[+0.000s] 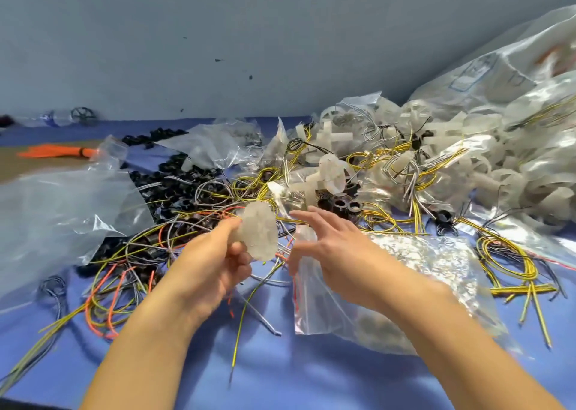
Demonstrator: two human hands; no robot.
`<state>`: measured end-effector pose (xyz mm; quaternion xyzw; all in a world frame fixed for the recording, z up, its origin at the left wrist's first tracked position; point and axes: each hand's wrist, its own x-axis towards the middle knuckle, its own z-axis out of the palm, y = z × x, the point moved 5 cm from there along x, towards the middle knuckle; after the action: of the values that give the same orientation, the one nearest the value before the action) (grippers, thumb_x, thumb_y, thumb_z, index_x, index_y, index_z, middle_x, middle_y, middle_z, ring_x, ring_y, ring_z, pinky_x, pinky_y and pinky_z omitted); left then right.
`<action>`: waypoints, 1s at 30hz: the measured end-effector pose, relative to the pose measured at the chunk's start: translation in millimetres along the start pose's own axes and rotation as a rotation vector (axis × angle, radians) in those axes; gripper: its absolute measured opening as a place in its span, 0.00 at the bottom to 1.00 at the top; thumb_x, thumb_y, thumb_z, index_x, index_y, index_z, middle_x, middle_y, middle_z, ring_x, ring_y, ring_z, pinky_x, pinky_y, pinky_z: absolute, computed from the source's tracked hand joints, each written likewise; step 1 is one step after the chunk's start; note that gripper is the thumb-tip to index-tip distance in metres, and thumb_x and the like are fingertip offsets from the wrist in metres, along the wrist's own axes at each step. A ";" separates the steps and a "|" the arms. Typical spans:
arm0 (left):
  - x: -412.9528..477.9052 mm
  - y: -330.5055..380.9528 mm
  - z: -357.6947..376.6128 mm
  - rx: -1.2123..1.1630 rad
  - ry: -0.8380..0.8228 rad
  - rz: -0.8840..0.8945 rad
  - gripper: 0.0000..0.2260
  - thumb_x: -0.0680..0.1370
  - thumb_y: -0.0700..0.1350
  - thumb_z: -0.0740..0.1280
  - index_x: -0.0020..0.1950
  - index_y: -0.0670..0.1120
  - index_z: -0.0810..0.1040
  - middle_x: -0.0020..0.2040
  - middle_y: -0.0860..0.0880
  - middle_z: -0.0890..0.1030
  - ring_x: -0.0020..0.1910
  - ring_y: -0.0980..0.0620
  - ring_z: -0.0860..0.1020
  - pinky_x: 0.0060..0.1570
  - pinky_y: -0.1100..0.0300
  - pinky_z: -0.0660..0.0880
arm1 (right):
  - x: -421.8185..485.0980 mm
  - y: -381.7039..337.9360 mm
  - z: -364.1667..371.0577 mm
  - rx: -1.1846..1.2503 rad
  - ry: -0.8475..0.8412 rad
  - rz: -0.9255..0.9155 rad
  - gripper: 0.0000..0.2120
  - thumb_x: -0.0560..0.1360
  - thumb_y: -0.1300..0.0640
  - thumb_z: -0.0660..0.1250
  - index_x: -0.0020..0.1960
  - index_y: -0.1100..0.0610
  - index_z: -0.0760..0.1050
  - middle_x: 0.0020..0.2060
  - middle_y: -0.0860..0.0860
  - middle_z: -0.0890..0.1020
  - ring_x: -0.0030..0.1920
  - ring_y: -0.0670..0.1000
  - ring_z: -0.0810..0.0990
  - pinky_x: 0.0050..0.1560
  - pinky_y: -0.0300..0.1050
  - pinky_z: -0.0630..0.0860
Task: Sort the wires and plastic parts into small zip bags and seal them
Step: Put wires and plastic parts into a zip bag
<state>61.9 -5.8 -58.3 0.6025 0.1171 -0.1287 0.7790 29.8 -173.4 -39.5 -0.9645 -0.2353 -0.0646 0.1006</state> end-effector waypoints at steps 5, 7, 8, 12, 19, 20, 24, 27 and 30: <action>-10.6 -11.8 18.7 -0.001 -0.265 -0.097 0.06 0.80 0.46 0.64 0.44 0.47 0.77 0.31 0.52 0.68 0.24 0.59 0.64 0.19 0.69 0.61 | -5.1 4.5 -16.0 0.143 0.270 0.014 0.15 0.71 0.68 0.61 0.46 0.49 0.76 0.70 0.51 0.69 0.70 0.55 0.66 0.64 0.52 0.68; -12.8 -18.3 24.8 0.130 -0.284 -0.087 0.08 0.81 0.47 0.64 0.48 0.44 0.77 0.31 0.50 0.72 0.24 0.58 0.64 0.19 0.69 0.60 | -8.7 6.6 -20.4 0.210 0.363 0.016 0.14 0.71 0.69 0.61 0.45 0.51 0.75 0.68 0.51 0.71 0.67 0.56 0.70 0.61 0.47 0.69; -12.5 -19.9 27.1 0.215 -0.276 -0.057 0.09 0.81 0.48 0.64 0.49 0.43 0.78 0.32 0.50 0.74 0.24 0.58 0.64 0.20 0.69 0.60 | -10.3 7.3 -21.3 0.228 0.393 0.019 0.13 0.71 0.70 0.61 0.45 0.52 0.75 0.67 0.52 0.72 0.66 0.56 0.71 0.60 0.46 0.69; -10.4 -13.9 37.0 0.330 -0.277 0.088 0.11 0.81 0.49 0.63 0.47 0.42 0.79 0.33 0.50 0.78 0.22 0.58 0.65 0.20 0.68 0.61 | -16.7 10.1 -27.7 0.288 0.507 0.024 0.13 0.70 0.72 0.59 0.43 0.56 0.74 0.64 0.55 0.73 0.64 0.55 0.74 0.58 0.49 0.72; -20.4 -10.8 59.4 0.536 -0.399 0.286 0.11 0.82 0.45 0.61 0.52 0.39 0.78 0.35 0.46 0.76 0.23 0.54 0.66 0.21 0.63 0.64 | -25.8 8.1 -44.4 0.404 0.587 0.074 0.14 0.72 0.72 0.58 0.44 0.55 0.75 0.61 0.52 0.75 0.57 0.49 0.76 0.51 0.41 0.72; -23.9 -10.0 64.3 0.561 -0.449 0.298 0.11 0.83 0.46 0.60 0.51 0.40 0.79 0.34 0.46 0.74 0.24 0.53 0.66 0.21 0.63 0.64 | -25.6 4.4 -45.2 0.385 0.571 0.066 0.12 0.72 0.70 0.58 0.44 0.56 0.75 0.60 0.53 0.75 0.56 0.51 0.77 0.51 0.45 0.73; -31.9 -5.2 71.9 0.652 -0.577 0.259 0.17 0.83 0.46 0.60 0.35 0.49 0.77 0.25 0.51 0.68 0.23 0.55 0.63 0.22 0.64 0.64 | -24.6 -15.6 -49.0 0.283 0.466 0.021 0.14 0.73 0.58 0.51 0.45 0.57 0.76 0.60 0.53 0.75 0.50 0.56 0.79 0.46 0.49 0.73; -31.2 -0.3 71.8 0.761 -0.582 0.276 0.19 0.79 0.35 0.58 0.29 0.47 0.74 0.24 0.48 0.66 0.23 0.53 0.64 0.23 0.65 0.64 | -21.8 -30.4 -48.1 0.264 0.384 -0.011 0.16 0.71 0.55 0.49 0.46 0.55 0.75 0.62 0.52 0.74 0.54 0.56 0.78 0.49 0.50 0.73; -30.0 0.5 75.8 0.765 -0.606 0.354 0.07 0.68 0.38 0.61 0.42 0.39 0.77 0.34 0.43 0.73 0.34 0.52 0.71 0.31 0.62 0.71 | -20.2 -37.6 -47.6 0.258 0.378 -0.008 0.09 0.70 0.61 0.55 0.45 0.54 0.73 0.62 0.51 0.74 0.52 0.56 0.77 0.48 0.52 0.72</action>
<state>35.9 -77.4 -29.0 0.7905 -0.2728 -0.1972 0.5116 -9.2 -160.4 9.4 -0.9135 -0.2225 -0.2137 0.2652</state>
